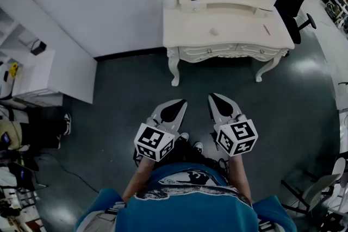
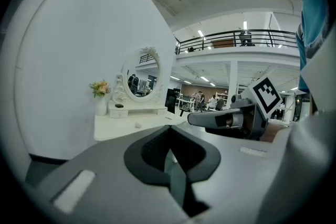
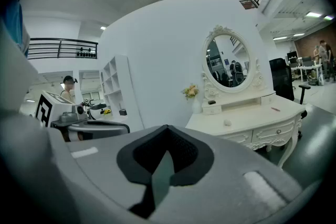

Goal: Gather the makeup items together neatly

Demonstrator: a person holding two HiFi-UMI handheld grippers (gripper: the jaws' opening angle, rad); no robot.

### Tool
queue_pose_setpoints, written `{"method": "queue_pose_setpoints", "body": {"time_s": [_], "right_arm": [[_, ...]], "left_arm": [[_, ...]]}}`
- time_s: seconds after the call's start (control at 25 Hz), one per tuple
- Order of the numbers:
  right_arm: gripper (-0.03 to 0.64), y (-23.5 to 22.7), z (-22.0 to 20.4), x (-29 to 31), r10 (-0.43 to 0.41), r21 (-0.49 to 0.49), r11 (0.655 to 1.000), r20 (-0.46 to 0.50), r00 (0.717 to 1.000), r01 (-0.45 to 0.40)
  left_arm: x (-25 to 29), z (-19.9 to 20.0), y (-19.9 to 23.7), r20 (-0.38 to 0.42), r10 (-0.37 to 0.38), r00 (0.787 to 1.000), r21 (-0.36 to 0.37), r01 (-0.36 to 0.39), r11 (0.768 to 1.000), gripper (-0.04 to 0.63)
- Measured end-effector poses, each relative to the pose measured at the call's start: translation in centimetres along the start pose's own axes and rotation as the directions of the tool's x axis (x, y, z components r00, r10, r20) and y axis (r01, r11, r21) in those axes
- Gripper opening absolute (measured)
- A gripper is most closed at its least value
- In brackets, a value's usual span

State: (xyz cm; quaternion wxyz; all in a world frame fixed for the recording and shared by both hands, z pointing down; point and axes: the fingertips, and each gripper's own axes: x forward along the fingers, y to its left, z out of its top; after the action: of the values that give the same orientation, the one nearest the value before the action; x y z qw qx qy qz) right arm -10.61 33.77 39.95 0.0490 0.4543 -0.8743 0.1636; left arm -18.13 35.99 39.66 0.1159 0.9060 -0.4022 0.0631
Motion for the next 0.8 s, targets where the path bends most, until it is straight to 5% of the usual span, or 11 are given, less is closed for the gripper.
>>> {"method": "queue_pose_setpoints", "body": {"time_s": [0.52,0.8], "right_arm": [[0.003,-3.1,0.2,-2.2,-0.019,0.076,0.997,0.038,0.999,0.016],[0.003,-4.4,-0.7,-3.5,-0.050,0.025,0.998,0.012,0.999,0.050]], "left_arm": [[2.2,0.6,-2.3,-0.007,-0.013,1.000,0.022,0.013,1.000,0.011],[3.3,0.4,-3.4,-0.008,-0.017,1.000,0.018,0.018,1.000,0.011]]}}
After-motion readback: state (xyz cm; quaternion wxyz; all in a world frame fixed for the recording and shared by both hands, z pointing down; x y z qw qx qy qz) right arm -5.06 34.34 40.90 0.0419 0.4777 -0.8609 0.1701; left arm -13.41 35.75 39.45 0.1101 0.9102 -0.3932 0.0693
